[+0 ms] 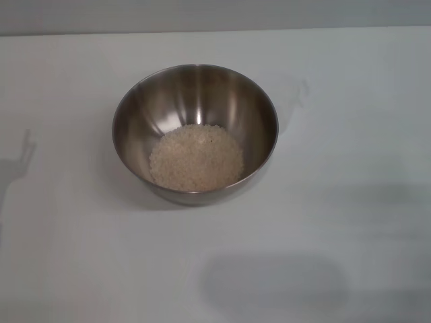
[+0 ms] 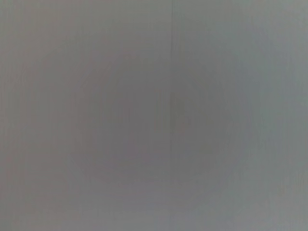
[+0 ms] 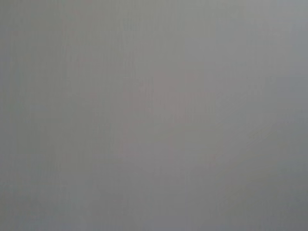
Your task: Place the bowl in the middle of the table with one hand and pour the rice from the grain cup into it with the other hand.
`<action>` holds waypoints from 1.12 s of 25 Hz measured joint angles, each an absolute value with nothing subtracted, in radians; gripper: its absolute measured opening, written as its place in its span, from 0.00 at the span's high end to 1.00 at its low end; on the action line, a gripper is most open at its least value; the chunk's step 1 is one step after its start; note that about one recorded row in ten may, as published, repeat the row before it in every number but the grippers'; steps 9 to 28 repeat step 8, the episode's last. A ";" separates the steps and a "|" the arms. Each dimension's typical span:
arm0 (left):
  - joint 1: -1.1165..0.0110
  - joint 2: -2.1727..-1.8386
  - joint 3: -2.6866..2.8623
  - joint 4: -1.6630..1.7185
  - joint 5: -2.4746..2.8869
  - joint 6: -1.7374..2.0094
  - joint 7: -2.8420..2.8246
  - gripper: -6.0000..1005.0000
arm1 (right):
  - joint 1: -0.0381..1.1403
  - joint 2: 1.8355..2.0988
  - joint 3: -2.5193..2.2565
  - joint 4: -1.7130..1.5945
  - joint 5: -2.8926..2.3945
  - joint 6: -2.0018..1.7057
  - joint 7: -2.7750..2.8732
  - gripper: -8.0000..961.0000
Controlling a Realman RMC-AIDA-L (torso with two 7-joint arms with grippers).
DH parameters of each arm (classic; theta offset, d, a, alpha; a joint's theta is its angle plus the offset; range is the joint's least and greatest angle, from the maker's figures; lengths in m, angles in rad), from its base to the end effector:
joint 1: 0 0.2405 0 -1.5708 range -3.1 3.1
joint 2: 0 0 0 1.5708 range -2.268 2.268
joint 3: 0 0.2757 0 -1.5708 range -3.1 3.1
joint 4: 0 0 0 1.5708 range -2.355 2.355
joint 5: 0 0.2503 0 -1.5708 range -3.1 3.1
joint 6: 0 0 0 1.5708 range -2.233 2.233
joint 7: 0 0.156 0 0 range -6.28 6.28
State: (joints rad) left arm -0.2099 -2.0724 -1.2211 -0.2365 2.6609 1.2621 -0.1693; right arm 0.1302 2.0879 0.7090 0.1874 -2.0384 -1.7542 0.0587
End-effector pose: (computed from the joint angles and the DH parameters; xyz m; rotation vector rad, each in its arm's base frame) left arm -0.4130 0.3021 -0.0192 -1.4633 -0.5480 -0.6838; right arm 0.3947 0.2282 0.0082 -1.2079 0.2823 0.8082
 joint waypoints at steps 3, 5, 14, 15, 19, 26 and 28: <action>-0.204 -2.076 -1.221 -0.240 2.638 1.302 -0.165 0.20 | 0.131 2.089 0.709 0.187 -2.038 -1.778 0.054 0.13; -0.203 -2.076 -1.221 -0.237 2.637 1.315 -0.165 0.20 | 0.132 2.089 0.707 0.187 -2.038 -1.778 0.054 0.13; -0.201 -2.076 -1.221 -0.234 2.628 1.327 -0.146 0.20 | 0.133 2.089 0.701 0.191 -2.038 -1.778 0.054 0.13; -0.201 -2.076 -1.221 -0.234 2.628 1.327 -0.146 0.20 | 0.133 2.089 0.701 0.191 -2.038 -1.778 0.054 0.13; -0.201 -2.076 -1.221 -0.234 2.628 1.327 -0.146 0.20 | 0.133 2.089 0.701 0.191 -2.038 -1.778 0.054 0.13; -0.201 -2.076 -1.221 -0.234 2.628 1.327 -0.146 0.20 | 0.133 2.089 0.701 0.191 -2.038 -1.778 0.054 0.13; -0.201 -2.076 -1.221 -0.234 2.628 1.327 -0.146 0.20 | 0.133 2.089 0.701 0.191 -2.038 -1.778 0.054 0.13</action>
